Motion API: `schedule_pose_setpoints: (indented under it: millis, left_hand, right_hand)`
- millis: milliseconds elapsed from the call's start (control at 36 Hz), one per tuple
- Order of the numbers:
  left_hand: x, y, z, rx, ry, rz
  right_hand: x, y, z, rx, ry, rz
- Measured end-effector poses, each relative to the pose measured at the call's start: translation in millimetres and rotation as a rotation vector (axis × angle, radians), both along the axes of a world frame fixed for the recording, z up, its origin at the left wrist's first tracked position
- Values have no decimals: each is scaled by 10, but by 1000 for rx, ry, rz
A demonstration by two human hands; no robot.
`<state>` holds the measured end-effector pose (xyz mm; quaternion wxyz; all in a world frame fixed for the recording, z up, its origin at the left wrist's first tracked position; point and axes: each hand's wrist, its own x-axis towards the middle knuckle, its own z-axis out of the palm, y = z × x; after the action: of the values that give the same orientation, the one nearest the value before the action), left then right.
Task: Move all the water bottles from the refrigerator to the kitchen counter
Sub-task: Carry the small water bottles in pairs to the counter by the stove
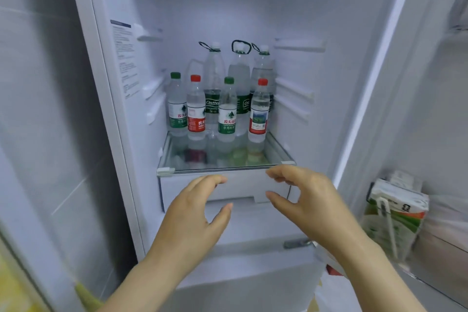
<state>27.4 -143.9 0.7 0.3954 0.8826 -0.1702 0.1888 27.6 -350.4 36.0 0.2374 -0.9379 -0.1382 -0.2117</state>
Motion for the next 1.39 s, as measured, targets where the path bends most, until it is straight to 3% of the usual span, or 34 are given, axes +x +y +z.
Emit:
schedule_pose_setpoints:
  millis: [583,861,1389]
  left_hand:
    - [1479,71,28,53,-47,40]
    - [2082,-131,124,212,-116,145]
    - [3048,-304,115,256,-110,222]
  right_hand:
    - [1517,77,-109,23,-80,-98]
    - [2193,-151,-73,150,-69,-69]
    - [2943,-361,-327,247,12,-128]
